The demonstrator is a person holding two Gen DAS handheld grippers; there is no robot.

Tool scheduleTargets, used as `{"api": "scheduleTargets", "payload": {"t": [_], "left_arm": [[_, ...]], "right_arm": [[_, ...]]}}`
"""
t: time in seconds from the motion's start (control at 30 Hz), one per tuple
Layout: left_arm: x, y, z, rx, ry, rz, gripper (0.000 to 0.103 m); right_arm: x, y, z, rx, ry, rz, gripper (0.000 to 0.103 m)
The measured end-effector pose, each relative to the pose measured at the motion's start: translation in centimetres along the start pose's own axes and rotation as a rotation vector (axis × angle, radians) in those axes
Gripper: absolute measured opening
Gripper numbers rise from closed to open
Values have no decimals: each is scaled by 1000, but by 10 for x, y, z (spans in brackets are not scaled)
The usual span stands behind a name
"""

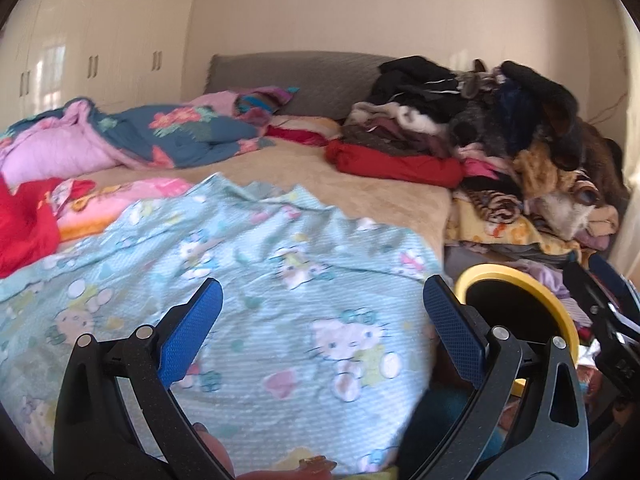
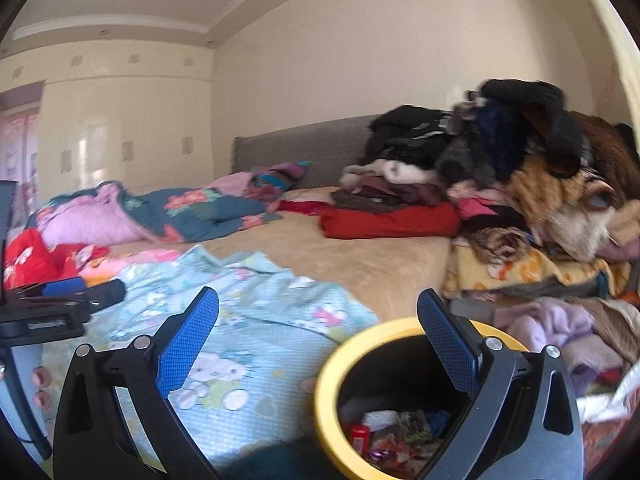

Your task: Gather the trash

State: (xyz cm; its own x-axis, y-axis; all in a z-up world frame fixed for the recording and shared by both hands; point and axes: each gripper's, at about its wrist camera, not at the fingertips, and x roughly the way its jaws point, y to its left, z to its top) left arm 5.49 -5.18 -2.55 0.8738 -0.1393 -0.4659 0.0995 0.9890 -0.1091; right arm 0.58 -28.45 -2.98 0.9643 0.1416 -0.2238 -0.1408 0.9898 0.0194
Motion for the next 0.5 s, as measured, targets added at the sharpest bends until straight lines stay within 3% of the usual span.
{"api": "scheduleTargets", "payload": {"t": [0.17, 0.23, 0.37, 0.5], "left_arm": [[1, 54, -4, -118, 36, 82, 92], [-2, 88, -7, -181, 45, 155, 92], [-15, 179, -17, -330, 77, 412, 92], [-30, 279, -45, -479, 150, 683, 92]], "right_arm": [[30, 55, 13, -47, 64, 175, 97], [44, 82, 16, -57, 101, 247, 97], [81, 164, 13, -105, 234, 446, 97], [128, 263, -20, -169, 524, 660, 97]]}}
